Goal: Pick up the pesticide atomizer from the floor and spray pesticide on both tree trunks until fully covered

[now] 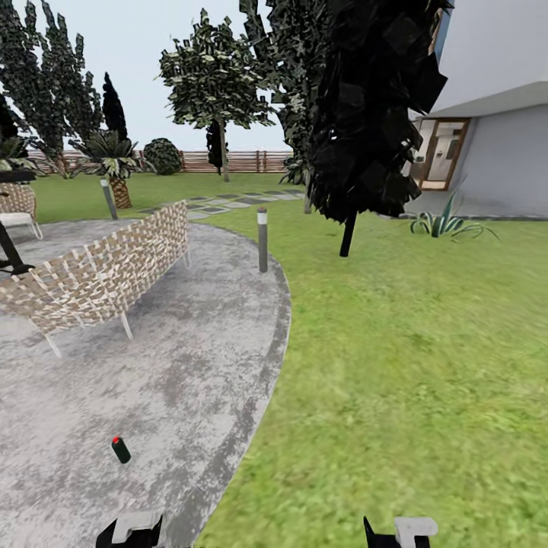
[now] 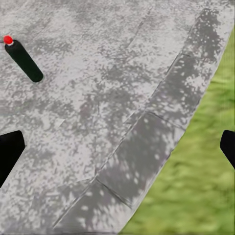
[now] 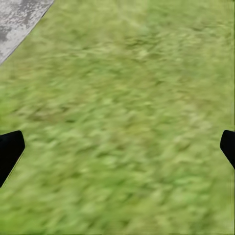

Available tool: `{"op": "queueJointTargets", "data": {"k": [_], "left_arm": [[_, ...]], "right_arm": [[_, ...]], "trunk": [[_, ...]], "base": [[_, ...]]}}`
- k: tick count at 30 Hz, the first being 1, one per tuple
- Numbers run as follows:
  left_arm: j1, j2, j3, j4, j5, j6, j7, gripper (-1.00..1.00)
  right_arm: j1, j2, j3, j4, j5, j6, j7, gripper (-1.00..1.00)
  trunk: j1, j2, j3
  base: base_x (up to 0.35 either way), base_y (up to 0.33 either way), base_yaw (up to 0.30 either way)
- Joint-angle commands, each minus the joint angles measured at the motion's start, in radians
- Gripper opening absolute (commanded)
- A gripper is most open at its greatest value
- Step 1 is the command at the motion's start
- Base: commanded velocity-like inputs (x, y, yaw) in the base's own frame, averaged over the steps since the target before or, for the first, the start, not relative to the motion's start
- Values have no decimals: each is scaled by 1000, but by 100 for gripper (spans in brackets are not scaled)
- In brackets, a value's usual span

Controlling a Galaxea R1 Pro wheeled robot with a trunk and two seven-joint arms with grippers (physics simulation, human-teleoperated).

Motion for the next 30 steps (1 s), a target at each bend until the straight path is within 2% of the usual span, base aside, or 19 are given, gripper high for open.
{"op": "queueJointTargets", "data": {"k": [1,30], "left_arm": [[0,0,0,0,0,0,0,100],[0,0,0,0,0,0,0,100]], "right_arm": [[0,0,0,0,0,0,0,100],[0,1,-1,0,0,1,0,100]], "trunk": [[0,0,0],[0,0,-2]], "base": [[16,-8,279],[1,0,279]]}}
